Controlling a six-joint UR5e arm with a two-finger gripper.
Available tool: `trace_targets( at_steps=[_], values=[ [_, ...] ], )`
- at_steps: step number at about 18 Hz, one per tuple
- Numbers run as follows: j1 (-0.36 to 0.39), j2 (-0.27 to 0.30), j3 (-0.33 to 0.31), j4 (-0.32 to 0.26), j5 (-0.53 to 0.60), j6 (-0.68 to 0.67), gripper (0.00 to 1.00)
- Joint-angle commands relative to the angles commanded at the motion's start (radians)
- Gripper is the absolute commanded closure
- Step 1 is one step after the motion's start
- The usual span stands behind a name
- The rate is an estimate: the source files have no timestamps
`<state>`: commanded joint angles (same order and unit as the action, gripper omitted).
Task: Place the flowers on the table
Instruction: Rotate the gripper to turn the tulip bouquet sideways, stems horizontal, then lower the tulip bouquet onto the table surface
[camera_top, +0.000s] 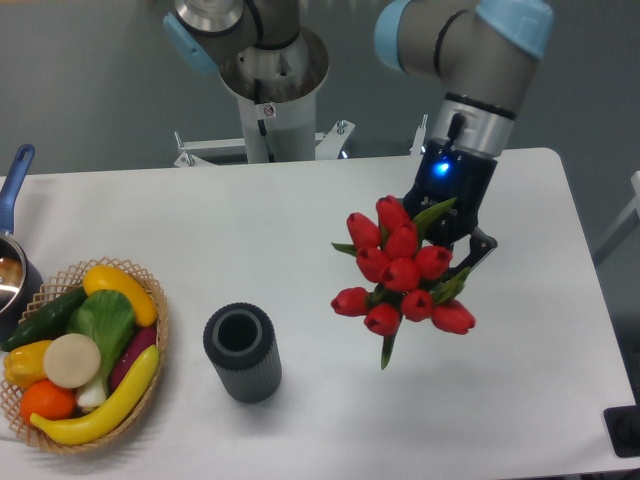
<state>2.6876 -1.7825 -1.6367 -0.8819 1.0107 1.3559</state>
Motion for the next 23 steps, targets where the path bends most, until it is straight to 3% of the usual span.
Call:
trace_targets(
  at_steps=[4,9,13,18,23],
  values=[
    [-0.012,0.000,-0.014,-0.060,0.135,0.133,0.61],
    [-0.015,-0.012,-0.031,-0.069,0.297,0.239,0.61],
    [-0.026,-0.061,-0.029,-0.069,0.419,0.325,0.61],
    [-0.081,-0.118,-0.025,-0.066,0.601,0.356,0.61],
    [-0.107,-0.164,-0.035,-0.060,0.635,0.356,0.60]
  ],
)
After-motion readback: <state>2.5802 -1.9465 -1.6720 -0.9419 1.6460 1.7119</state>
